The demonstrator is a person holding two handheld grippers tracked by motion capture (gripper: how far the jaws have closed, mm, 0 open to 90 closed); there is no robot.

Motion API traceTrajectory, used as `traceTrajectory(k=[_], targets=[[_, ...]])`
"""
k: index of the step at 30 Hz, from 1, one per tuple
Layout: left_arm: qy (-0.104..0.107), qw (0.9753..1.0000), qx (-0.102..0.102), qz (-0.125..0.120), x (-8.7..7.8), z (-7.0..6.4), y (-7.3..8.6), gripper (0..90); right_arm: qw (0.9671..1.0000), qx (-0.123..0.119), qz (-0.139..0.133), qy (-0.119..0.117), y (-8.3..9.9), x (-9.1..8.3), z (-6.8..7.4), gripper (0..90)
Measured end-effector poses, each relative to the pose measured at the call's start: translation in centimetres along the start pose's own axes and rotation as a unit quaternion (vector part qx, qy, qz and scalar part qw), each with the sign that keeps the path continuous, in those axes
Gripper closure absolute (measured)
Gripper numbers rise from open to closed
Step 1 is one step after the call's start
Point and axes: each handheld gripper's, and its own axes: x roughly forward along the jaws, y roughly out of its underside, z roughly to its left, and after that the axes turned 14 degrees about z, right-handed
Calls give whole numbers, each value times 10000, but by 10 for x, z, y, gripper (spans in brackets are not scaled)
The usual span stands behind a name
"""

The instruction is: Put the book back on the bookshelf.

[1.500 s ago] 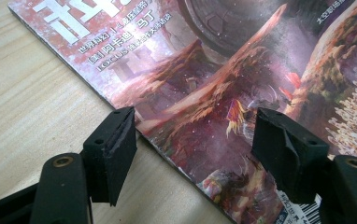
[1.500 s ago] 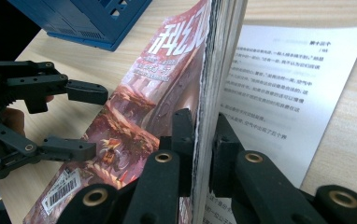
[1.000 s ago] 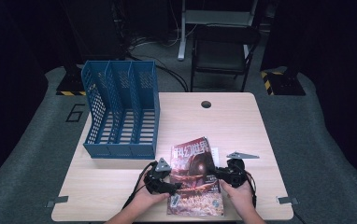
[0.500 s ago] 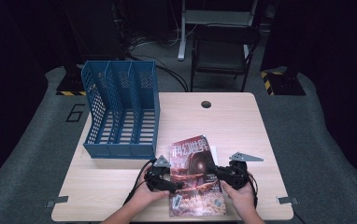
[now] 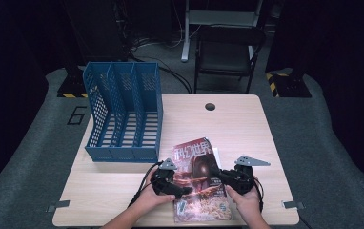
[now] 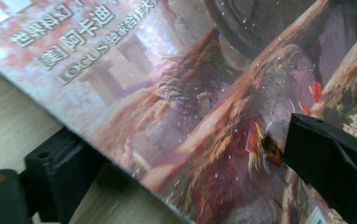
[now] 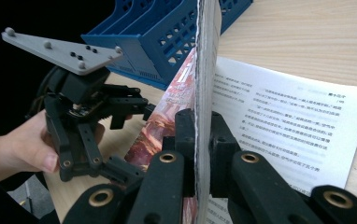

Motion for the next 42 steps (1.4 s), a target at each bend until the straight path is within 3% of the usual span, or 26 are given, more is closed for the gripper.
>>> traceTrajectory(k=[6, 10, 16, 20, 23, 29, 32, 36, 42], targets=[[260, 9996, -73, 28, 2, 0, -4, 15, 9999, -49, -84, -125, -2, -4, 3, 858], [404, 9992, -6, 78, 5, -1, -8, 1, 9997, -109, -141, -144, -3, -5, 6, 858], [237, 9994, 224, 87, 7, -5, -7, 0, 9999, 30, -97, -117, -1, -4, 2, 858], [178, 9996, 224, 58, 8, -6, -7, 3, 9998, 109, -95, -104, 0, -1, -3, 857], [56, 9997, 250, 44, 9, -7, -7, 5, 9996, 265, 31, -33, 1, 3, -9, 851], [23, 9996, 274, 37, 10, -8, -7, 6, 9986, 468, 244, -62, 3, 7, -21, 836], [170, 9997, 148, 28, 8, -5, -8, 6, 9978, 563, 363, -9, 3, 12, -25, 836], [460, 9988, -191, -4, 6, 2, -11, 8, 9967, 545, 579, 139, 3, 19, -27, 834], [273, 9994, -212, 73, 7, -3, -12, 22, 9955, 575, 733, 166, 6, 24, -28, 828]])
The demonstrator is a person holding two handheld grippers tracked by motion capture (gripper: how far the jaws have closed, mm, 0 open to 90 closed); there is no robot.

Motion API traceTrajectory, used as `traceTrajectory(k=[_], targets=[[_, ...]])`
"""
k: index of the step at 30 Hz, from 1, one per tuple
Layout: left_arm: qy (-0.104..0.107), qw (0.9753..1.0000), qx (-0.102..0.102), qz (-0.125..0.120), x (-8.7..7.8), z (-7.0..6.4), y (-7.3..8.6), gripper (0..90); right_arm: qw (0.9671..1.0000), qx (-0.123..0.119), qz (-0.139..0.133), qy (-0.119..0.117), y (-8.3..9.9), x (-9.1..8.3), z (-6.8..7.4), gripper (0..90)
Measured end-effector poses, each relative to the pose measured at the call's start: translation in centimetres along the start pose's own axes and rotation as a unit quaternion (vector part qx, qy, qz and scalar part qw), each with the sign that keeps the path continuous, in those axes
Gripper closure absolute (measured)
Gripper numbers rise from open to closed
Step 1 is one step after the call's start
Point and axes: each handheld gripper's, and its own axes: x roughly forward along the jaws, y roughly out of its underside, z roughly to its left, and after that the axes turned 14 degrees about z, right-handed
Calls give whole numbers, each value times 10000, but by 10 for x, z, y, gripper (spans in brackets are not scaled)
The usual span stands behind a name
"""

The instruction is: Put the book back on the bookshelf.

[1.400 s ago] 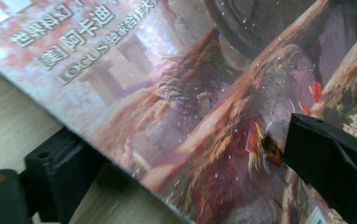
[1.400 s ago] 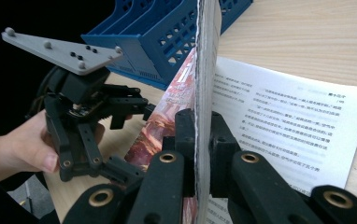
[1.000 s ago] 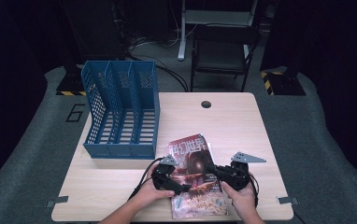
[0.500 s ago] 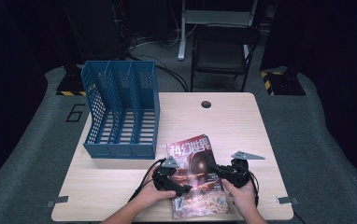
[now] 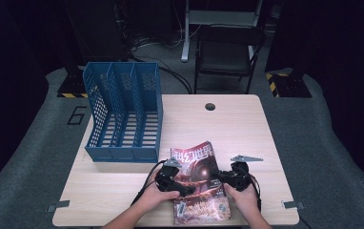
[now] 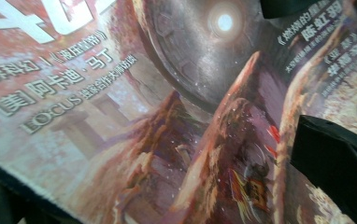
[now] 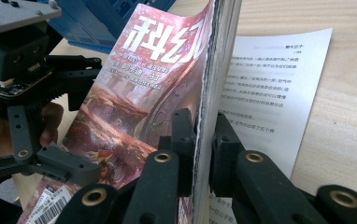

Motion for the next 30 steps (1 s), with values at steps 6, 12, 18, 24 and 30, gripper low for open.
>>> traceTrajectory(k=[6, 12, 18, 24, 30], targets=[[-244, 9986, -465, -46, -4, 1, -3, 180, 10000, 53, 46, 14, 2, 1, 1, 819], [-525, 9973, -521, 47, -5, 0, -6, 255, 9999, 82, 124, 20, 3, 3, 1, 809], [-726, 9950, -687, 46, -6, 2, -8, 428, 9997, 65, 239, 55, 4, 7, -3, 785], [-728, 9930, -935, 22, -7, 5, -10, 553, 9988, 165, 463, 77, 4, 12, -8, 736], [-632, 9921, -1081, 7, -7, 8, -10, 600, 9980, 249, 581, 20, 5, 14, -13, 689]])
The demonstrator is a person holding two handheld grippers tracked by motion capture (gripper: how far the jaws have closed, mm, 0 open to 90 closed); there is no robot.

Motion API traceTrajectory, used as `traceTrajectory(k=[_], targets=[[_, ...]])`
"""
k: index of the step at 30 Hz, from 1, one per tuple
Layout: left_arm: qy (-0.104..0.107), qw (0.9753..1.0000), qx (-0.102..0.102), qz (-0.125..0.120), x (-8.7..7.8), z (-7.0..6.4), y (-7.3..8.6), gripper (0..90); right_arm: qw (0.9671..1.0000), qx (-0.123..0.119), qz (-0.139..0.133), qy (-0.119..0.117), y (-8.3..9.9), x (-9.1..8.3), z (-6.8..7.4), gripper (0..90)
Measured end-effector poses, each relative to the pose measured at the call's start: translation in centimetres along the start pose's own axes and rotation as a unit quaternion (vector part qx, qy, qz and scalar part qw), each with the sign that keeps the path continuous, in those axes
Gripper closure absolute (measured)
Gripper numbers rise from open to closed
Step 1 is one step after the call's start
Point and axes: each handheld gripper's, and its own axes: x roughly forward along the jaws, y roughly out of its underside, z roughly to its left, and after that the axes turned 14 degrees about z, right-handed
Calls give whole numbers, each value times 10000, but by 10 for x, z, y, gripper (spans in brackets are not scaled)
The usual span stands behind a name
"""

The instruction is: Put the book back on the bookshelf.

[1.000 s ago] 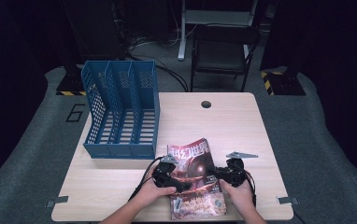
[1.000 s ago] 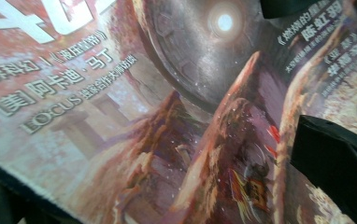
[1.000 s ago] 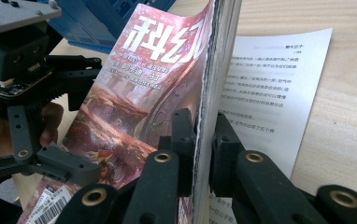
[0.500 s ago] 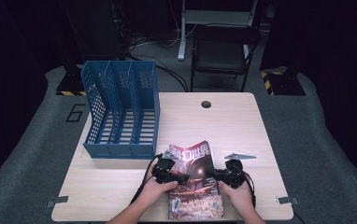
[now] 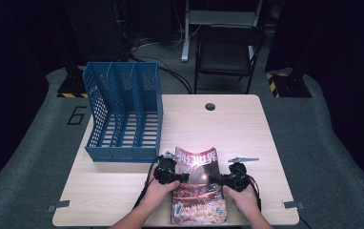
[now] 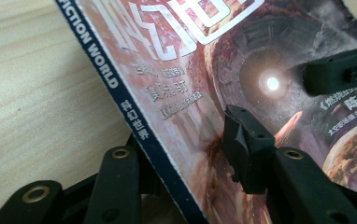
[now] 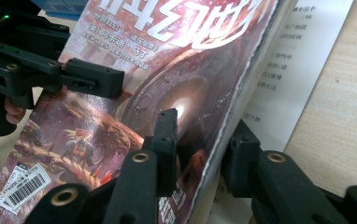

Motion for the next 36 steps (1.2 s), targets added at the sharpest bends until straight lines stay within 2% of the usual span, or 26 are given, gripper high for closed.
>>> traceTrajectory(k=[2, 6, 7, 13, 15, 19, 20, 21, 24, 31, 33, 36], targets=[[38, 9999, -68, -70, 0, 0, 0, 626, 10000, 80, 54, -26, 0, 1, 0, 684], [47, 9999, 92, -58, -5, -1, -3, 681, 9999, 4, 89, -48, -2, 0, -3, 709], [69, 9999, 45, -125, -5, -3, -4, 681, 9999, 4, 89, -48, -2, 0, -3, 709], [82, 9995, 286, -65, -15, -5, -8, 703, 9999, -20, 93, -123, -4, -5, -3, 745], [75, 9993, 348, -116, -21, -6, -10, 706, 9998, -40, 18, -181, -4, -9, -1, 758], [199, 9986, 427, -247, -37, -5, -13, 720, 9993, -193, -224, -245, -6, -17, 4, 778], [207, 9983, 479, -272, -42, -5, -14, 726, 9990, -227, -294, -266, -7, -21, 6, 784], [275, 9981, 446, -321, -46, -6, -14, 729, 9985, -297, -370, -258, -7, -23, 8, 788], [312, 9969, 591, -409, -60, -6, -15, 742, 9973, -412, -560, -226, -9, -33, 19, 803], [255, 9941, 862, -602, -78, -6, -13, 750, 9949, -540, -840, -163, -12, -41, 33, 827], [256, 9929, 886, -752, -86, -8, -12, 758, 9936, -546, -969, -206, -13, -46, 39, 838], [298, 9920, 942, -786, -92, -9, -12, 766, 9921, -636, -1066, -199, -14, -50, 41, 844]])
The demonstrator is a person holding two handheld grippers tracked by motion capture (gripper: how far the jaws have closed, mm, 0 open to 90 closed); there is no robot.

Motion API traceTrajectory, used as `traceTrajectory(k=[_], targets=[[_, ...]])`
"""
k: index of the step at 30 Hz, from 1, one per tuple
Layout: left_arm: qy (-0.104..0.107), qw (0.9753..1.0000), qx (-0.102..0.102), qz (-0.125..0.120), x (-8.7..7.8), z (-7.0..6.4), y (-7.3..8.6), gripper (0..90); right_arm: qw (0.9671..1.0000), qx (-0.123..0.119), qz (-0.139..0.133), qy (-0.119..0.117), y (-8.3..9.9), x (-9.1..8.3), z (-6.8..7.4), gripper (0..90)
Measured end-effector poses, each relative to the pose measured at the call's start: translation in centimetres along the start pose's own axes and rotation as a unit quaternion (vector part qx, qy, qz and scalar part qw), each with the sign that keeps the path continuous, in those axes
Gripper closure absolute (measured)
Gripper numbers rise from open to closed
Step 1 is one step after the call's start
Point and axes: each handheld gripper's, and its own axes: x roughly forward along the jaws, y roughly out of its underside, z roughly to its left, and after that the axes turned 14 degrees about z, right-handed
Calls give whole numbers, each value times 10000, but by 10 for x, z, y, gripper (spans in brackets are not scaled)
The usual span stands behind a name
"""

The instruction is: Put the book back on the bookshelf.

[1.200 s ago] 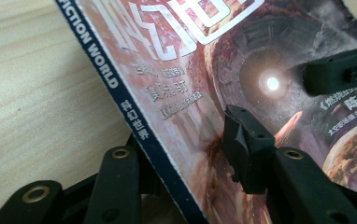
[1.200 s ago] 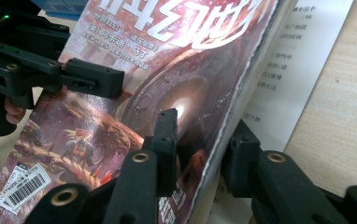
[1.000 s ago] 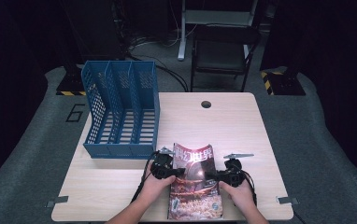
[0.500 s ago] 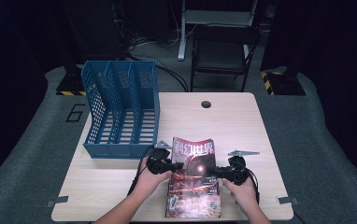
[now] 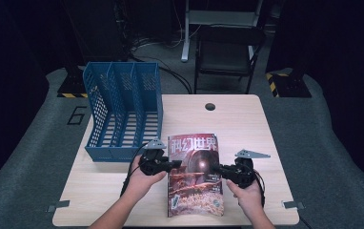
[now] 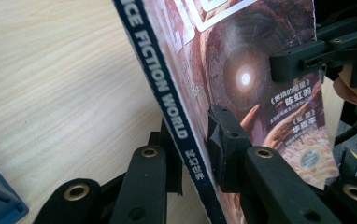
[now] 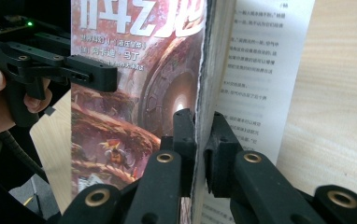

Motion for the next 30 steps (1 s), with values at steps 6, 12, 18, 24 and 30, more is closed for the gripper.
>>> traceTrajectory(k=[6, 12, 18, 24, 30], targets=[[14, 9999, 92, -106, -14, -3, -2, 789, 9995, -258, -125, 112, -7, -5, 9, 849], [-124, 9994, 177, -255, -26, -8, 0, 807, 9986, -456, -207, 185, -14, -4, 15, 851], [-437, 9970, 394, -506, -38, -19, 2, 809, 9969, -645, -417, 185, -17, -6, 20, 850], [-558, 9955, 538, -550, -40, -22, 3, 812, 9949, -808, -529, 283, -19, -4, 22, 840], [-489, 9964, 468, -517, -38, -22, 4, 820, 9959, -701, -535, 195, -18, -3, 14, 787]])
